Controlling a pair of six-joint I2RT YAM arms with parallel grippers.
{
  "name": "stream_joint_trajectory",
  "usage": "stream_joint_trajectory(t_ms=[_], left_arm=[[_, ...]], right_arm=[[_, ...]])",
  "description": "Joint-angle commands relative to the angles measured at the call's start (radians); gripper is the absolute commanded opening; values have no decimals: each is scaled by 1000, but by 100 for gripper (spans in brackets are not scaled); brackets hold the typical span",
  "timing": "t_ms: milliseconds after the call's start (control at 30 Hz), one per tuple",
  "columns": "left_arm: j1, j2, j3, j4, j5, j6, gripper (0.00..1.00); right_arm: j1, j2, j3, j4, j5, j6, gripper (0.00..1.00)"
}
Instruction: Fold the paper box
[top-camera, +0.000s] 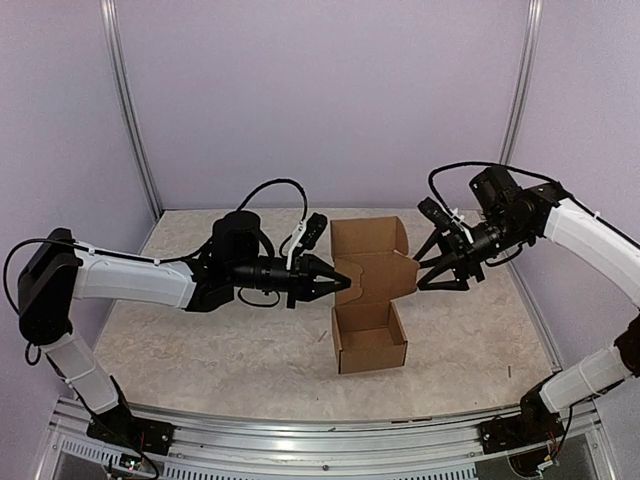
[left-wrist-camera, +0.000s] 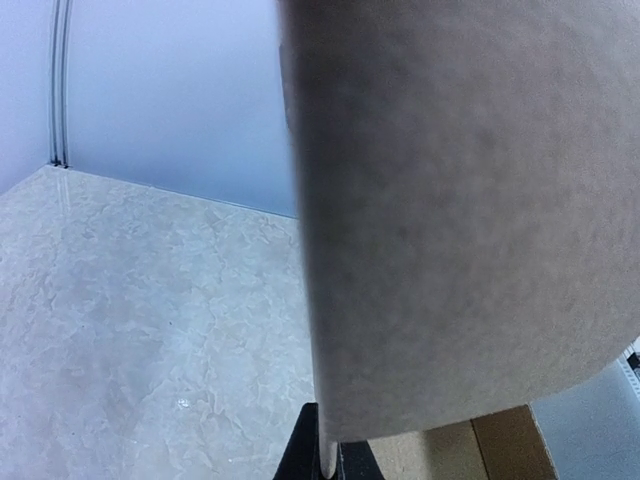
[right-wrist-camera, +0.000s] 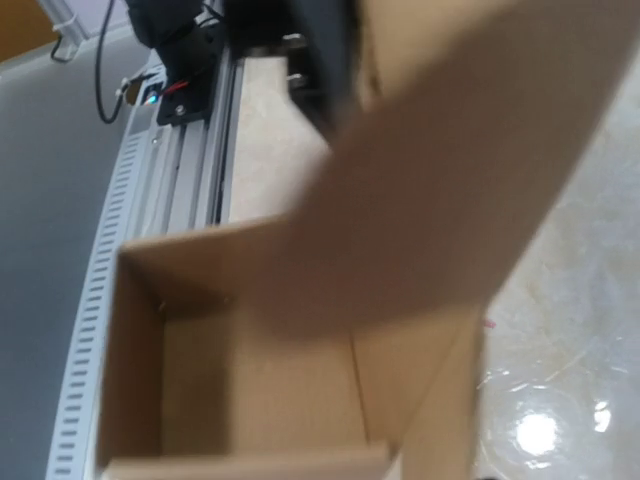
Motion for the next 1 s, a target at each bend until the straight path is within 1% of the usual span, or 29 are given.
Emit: stream_joint_trajectory(t_ms=[0, 100, 167, 267, 367, 467, 500, 567, 633, 733, 967], left_arm=[[16, -57, -21, -38, 69, 27, 0], [15, -71, -19, -45, 109, 28, 0], [13, -76, -18, -51, 126, 24, 0], [11, -83, -21, -59, 125, 22, 0], [8, -91, -32, -46, 106, 16, 0], [6, -92, -39, -9, 90, -1, 0], [5, -89, -37, 0, 77, -6, 0], [5, -82, -26, -1, 29, -19, 0], [8, -69, -19, -1, 37, -21, 0], [7, -58, -18, 21, 48, -25, 0], [7, -49, -13, 27, 45, -36, 0]], right_arm=[[-56, -64, 35, -184, -34, -171, 64], [-99, -40, 35, -132, -50, -141, 62], [-119, -3, 43, -89, -73, -100, 58], [-129, 49, 56, -25, -104, -35, 51], [-121, 80, 41, 63, -118, 46, 49], [-74, 88, 31, 100, -87, 61, 49], [-55, 90, 36, 85, -100, 41, 49], [-27, 104, 67, 3, -158, -33, 50], [-3, 110, 81, -10, -164, -27, 51], [27, 110, 71, 25, -122, -2, 51], [78, 130, 68, 17, -137, -16, 55]])
